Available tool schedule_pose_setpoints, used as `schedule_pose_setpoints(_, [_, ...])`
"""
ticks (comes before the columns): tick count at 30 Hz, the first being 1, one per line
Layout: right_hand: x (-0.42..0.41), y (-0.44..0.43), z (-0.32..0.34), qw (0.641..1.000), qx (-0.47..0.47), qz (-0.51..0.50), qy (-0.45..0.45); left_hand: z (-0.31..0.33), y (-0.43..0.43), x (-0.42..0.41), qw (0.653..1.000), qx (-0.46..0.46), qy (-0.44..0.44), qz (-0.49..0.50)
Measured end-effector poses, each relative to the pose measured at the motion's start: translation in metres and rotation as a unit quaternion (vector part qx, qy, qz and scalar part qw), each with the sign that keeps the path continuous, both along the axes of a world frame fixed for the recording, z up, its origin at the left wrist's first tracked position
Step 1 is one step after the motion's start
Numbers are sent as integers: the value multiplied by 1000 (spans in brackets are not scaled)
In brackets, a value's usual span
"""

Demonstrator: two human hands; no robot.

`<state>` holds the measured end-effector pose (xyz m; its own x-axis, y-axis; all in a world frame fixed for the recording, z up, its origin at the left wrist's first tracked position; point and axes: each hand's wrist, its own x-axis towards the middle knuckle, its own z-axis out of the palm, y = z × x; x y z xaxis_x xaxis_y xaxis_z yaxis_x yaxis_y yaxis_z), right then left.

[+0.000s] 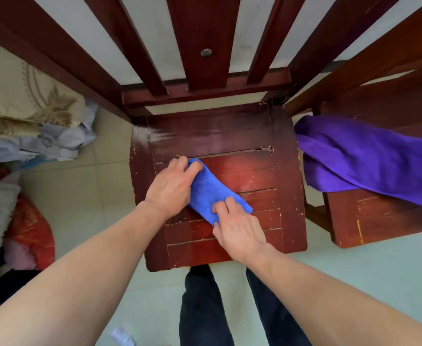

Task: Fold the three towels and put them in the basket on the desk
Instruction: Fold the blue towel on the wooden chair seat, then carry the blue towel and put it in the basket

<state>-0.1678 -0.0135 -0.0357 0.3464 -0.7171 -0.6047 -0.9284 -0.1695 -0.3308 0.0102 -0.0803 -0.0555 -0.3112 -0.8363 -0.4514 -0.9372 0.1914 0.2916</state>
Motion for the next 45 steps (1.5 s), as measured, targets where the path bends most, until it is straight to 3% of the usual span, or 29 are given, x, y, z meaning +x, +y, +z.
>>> schedule_pose_setpoints(5, [-12, -10, 18, 993, 54, -85, -58, 25, -23, -2, 993, 8, -88, -75])
schedule_pose_setpoints(8, [-26, -8, 24, 991, -24, -129, -34, 34, -29, -3, 978, -4, -120, -169])
schedule_pose_setpoints(10, [-27, -5, 22, 989, -40, -143, 9, 36, -29, -4, 966, 29, -114, -228])
schedule_pose_setpoints(13, [-19, -1, 15, 983, 18, -176, 42, 33, -26, -7, 961, 85, -110, -238])
schedule_pose_setpoints(18, [-11, 16, 31, 980, 27, -186, 63, 51, -12, -8, 953, 89, -113, -267])
schedule_pose_setpoints(24, [-49, 66, 111, 970, -63, -233, 29, 126, 25, -34, 954, 55, -39, -292])
schedule_pose_setpoints(29, [-97, 131, 193, 950, -98, -288, 64, 208, 64, -89, 936, -11, 14, -352])
schedule_pose_setpoints(31, [-115, 163, 221, 940, -108, -312, 81, 238, 83, -115, 918, -36, 21, -395])
schedule_pose_setpoints(36, [-167, 265, 292, 901, -146, -386, 135, 310, 147, -200, 825, -139, -5, -548])
schedule_pose_setpoints(45, [-258, 505, 376, 804, -203, -504, 241, 404, 335, -366, 689, -244, 60, -680])
